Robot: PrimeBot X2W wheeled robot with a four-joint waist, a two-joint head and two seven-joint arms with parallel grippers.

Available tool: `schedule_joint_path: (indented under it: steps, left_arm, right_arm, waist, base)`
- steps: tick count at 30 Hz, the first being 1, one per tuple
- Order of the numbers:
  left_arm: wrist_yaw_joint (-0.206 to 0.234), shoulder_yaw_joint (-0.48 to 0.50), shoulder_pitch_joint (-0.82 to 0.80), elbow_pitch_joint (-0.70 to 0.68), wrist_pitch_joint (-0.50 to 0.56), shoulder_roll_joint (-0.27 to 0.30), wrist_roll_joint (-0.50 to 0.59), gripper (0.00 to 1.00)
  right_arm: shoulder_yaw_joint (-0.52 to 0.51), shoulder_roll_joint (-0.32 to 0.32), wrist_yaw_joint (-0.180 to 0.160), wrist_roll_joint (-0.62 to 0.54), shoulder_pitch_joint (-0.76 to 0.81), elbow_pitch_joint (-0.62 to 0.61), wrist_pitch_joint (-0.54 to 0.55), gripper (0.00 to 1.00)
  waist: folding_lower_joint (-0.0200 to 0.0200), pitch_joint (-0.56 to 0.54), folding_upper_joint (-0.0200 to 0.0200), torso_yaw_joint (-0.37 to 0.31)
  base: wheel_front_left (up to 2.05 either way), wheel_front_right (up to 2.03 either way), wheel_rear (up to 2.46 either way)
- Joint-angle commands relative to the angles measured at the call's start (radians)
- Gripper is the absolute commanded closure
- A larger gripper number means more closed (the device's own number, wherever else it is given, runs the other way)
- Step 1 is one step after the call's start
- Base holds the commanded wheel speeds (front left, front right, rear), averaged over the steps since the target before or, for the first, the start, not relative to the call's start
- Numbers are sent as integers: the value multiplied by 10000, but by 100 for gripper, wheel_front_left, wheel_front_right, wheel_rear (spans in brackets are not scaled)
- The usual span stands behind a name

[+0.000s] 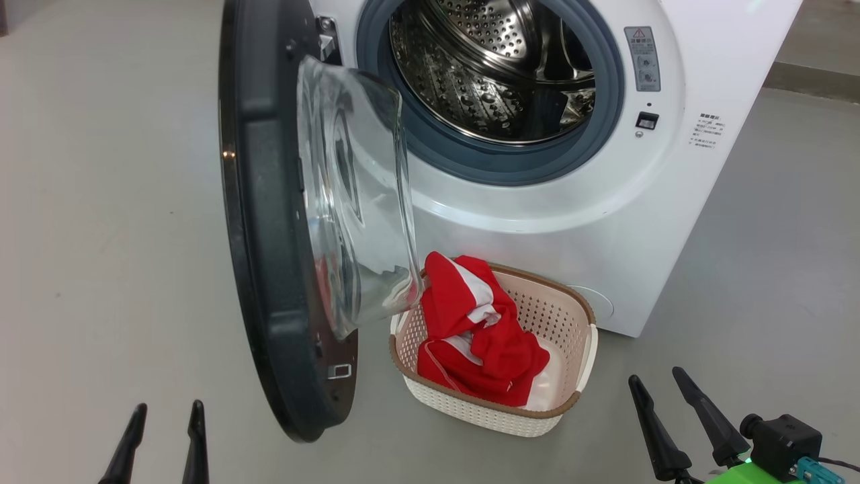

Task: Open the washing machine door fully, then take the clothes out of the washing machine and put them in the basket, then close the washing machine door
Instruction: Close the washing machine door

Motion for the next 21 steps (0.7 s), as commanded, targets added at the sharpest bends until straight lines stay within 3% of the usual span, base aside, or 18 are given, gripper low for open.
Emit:
schedule_joint_path:
  steps: [1,6,7,8,9,10,11,17,18,21]
  left_arm:
    - [-53,390,-245,-324,-120,52,125,0]
    - [-87,527,-312,-456,-120,36,-67,0]
    - [-98,546,-325,-475,-120,34,-181,4]
    - [-111,561,-351,-481,-120,32,-376,42]
    - [-123,572,-388,-501,-120,30,-575,64]
    - [-133,577,-431,-519,-120,29,-835,95]
    - [-141,533,-483,-524,-120,28,-1184,100]
    - [-150,-236,-784,-1001,-120,324,-3545,100]
    - [-150,-236,-784,-1001,-120,324,-3545,100]
    - [-151,-560,-839,-1229,-120,778,-4402,100]
  right_arm:
    - [163,-115,65,-101,-125,-221,-65,0]
    - [173,-103,65,-100,-104,-214,-65,0]
    - [195,-97,65,-98,-96,-211,-65,0]
    - [211,-89,65,-96,-90,-211,-65,0]
    - [220,-78,65,-95,-81,-212,-65,0]
    - [222,-68,65,-94,-73,-213,-65,0]
    - [217,-59,65,-92,-69,-215,-65,0]
    - [224,-18,65,-104,-137,-245,-65,0]
    - [224,-18,65,-104,-137,-245,-65,0]
    - [211,8,65,-91,-198,-247,-65,0]
  waist:
    - [0,-4,0,0]
    - [0,-50,0,-9]
    - [0,-60,0,-22]
    - [0,-74,0,-34]
    - [0,-84,0,-44]
    - [0,-83,0,-54]
    - [0,-76,0,-66]
    - [0,71,0,-206]
    - [0,71,0,-206]
    - [0,164,0,-337]
  base:
    - [0,0,0]
    - [0,0,0]
    - [0,0,0]
    - [0,0,0]
    - [0,0,0]
    - [0,0,0]
    - [0,0,0]
    - [0,0,0]
    - [0,0,0]
    - [0,0,0]
